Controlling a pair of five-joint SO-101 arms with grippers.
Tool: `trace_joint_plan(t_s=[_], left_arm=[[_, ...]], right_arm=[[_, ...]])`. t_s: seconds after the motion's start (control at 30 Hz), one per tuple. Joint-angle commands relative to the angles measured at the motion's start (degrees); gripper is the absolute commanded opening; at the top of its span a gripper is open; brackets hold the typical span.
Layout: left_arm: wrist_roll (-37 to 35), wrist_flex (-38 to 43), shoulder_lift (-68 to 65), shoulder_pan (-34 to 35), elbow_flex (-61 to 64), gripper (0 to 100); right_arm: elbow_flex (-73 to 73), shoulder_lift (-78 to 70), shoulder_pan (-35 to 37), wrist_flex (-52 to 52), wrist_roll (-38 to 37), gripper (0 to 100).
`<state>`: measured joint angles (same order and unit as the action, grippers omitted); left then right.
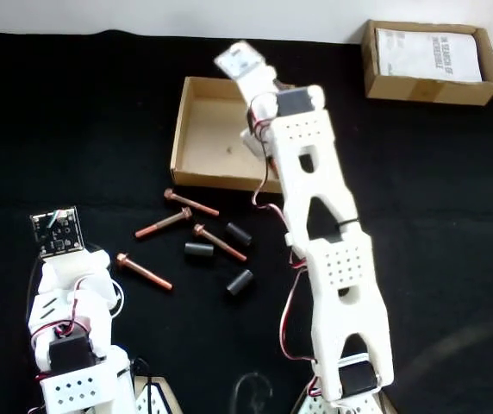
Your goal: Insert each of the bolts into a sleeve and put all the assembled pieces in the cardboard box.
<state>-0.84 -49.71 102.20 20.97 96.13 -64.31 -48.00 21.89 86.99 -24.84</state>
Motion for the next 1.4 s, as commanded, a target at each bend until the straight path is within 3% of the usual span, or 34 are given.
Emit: trace_joint_plan(t_s=[0.0, 0.2, 0.47, 0.97, 1.13, 1.37], left_arm=[[0.4, -0.1, 1.1, 0.3, 1.0, 2], [0.4, -0.2, 1.1, 0.3, 1.0, 2], [0.4, -0.4, 1.1, 0.3, 1.0, 2], [0.4, -0.6, 1.1, 0.3, 1.0, 2], [0.4, -4.9, 1.4, 0.4, 1.0, 2], [0.4, -9.5, 1.4, 3.3, 1.0, 1]], right_arm=[[-2.6, 11.5, 0.3, 4.3, -0.5, 14.5], [-2.6, 20.8, 1.4, 13.3, -0.5, 14.5], [2.1, 32.4, 2.0, 14.2, 4.7, 14.4], [57.5, 74.0, 4.6, 14.0, 5.0, 14.4], [76.2, 82.0, 4.6, 13.8, 4.4, 14.4], [93.7, 84.2, 9.5, 13.1, -13.7, 14.4]])
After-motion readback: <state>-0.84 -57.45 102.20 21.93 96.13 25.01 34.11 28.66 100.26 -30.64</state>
